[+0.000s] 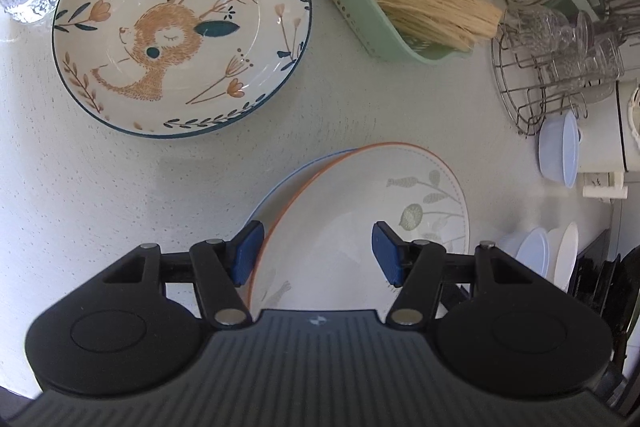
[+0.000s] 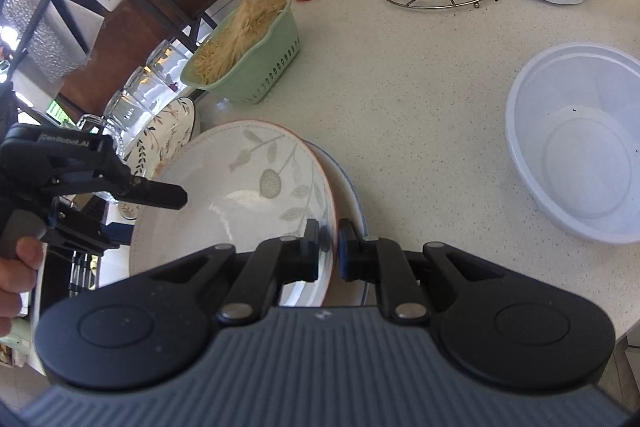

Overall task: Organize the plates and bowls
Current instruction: 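Lower the leaf-pattern plate onto the rose plate with the right gripper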

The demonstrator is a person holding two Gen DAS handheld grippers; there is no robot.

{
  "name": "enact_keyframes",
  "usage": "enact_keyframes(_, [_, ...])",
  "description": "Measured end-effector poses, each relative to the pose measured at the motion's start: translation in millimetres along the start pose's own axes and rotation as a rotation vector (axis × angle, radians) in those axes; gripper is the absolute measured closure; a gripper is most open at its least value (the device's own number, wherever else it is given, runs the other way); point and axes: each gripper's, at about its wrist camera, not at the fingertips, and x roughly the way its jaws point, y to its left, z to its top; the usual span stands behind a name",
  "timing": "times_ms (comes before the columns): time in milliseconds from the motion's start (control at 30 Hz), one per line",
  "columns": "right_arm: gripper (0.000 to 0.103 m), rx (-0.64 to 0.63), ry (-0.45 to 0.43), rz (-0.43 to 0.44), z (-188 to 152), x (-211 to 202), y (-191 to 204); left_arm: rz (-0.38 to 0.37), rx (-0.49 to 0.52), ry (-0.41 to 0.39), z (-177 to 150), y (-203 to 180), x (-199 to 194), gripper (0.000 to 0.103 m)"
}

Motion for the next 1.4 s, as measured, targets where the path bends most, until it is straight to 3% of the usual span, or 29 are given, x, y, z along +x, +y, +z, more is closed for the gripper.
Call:
enact_keyframes(533, [0.091, 0.013, -0.001, 0.013, 6.1, 8.3, -1.0, 0.038, 0.013, -0.033, 18.8, 0.3, -17.7, 0.038])
enact_keyframes(800, [0.091, -0.051, -0.009, -0.019, 10.1, 5.8, 5.3, 0.032, 0.047, -0.052, 7.7, -6.7, -14.4, 0.038])
enact_keyframes(1033, [0.091, -0.122, -0.071, -0.029, 20.5, -14.0, 12.6, 0.022, 0.077, -0.127, -11.0, -14.8, -25.7, 0.038])
enact_keyframes(1400, [0.091, -0.218, -0.163, 0.030, 51.9, -73.3, 23.0, 0.056, 0.136, -0.298, -53.1, -21.3, -67.7, 0.038])
